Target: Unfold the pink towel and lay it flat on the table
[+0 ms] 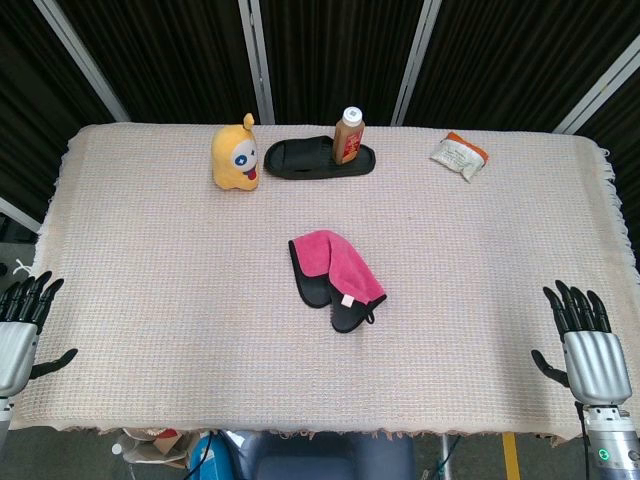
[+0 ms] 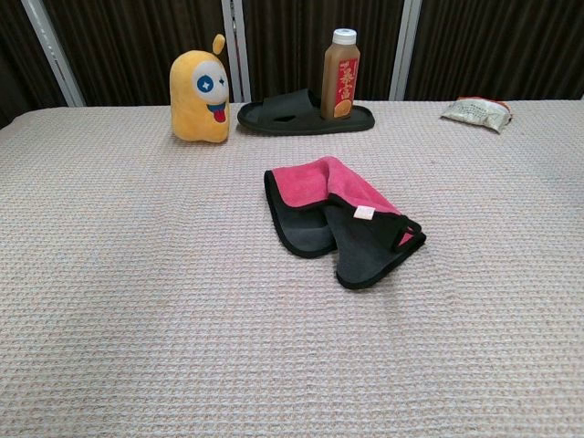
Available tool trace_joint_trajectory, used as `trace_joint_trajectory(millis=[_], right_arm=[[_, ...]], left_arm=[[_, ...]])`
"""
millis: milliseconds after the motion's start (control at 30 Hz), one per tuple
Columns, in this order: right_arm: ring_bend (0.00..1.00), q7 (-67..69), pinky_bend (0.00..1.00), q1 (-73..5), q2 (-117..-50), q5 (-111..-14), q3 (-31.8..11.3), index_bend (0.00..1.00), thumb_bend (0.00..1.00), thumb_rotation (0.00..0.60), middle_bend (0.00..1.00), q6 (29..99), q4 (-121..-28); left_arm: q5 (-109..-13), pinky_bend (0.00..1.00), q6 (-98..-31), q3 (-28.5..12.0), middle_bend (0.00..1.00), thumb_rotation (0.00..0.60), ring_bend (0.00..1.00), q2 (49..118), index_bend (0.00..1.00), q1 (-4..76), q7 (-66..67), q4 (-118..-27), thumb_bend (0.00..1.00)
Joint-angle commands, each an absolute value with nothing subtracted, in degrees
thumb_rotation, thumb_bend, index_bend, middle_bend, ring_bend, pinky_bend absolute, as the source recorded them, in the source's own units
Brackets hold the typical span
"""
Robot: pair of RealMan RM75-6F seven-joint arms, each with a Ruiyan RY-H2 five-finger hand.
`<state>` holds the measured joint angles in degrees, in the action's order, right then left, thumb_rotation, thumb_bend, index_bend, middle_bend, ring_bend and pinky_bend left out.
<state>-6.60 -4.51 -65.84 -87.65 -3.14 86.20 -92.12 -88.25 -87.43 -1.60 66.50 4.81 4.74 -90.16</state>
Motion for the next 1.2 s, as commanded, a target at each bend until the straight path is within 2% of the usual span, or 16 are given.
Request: trace_joint_trajectory(millis=[33, 833, 1033, 1200], right_arm=[[0.0, -6.8, 0.03, -4.5, -65.9, -87.4, -3.2, 0.0, 0.23, 0.6, 0.0, 86.2, -92.2], [0.0, -0.9, 0.03, -5.2, -67.7, -89.9, -3.2, 0.0, 0.21, 0.6, 0.0, 86.7, -89.9], [0.0, 5.7, 0.03, -8.1, -69.2, -91.8, -3.1, 0.11, 0.21, 0.6, 0.0, 83.5, -89.7], [0.03, 5.5, 0.08, -11.9, -72.1, -93.9, -3.2, 0.34, 0.21, 0.6, 0.1, 79.2, -89.0]], left_arm=[[-88.3, 0.0, -87.4, -1.6, 0.0, 0.6, 0.0, 66.5, 0.0, 4.8, 4.6, -90.2, 0.0], [-88.1, 0.0, -87.8, -1.9, 0.0, 0.6, 0.0, 67.2, 0.0, 4.7, 4.4, -89.2, 0.0], [-88.0, 0.0, -88.0, -2.1, 0.0, 0.6, 0.0, 67.3, 0.0, 4.7, 4.6, -88.9, 0.0], [-88.0, 0.0, -88.1, -2.2, 0.0, 0.6, 0.0, 67.3, 0.0, 4.7, 5.1, -89.0, 0.0]])
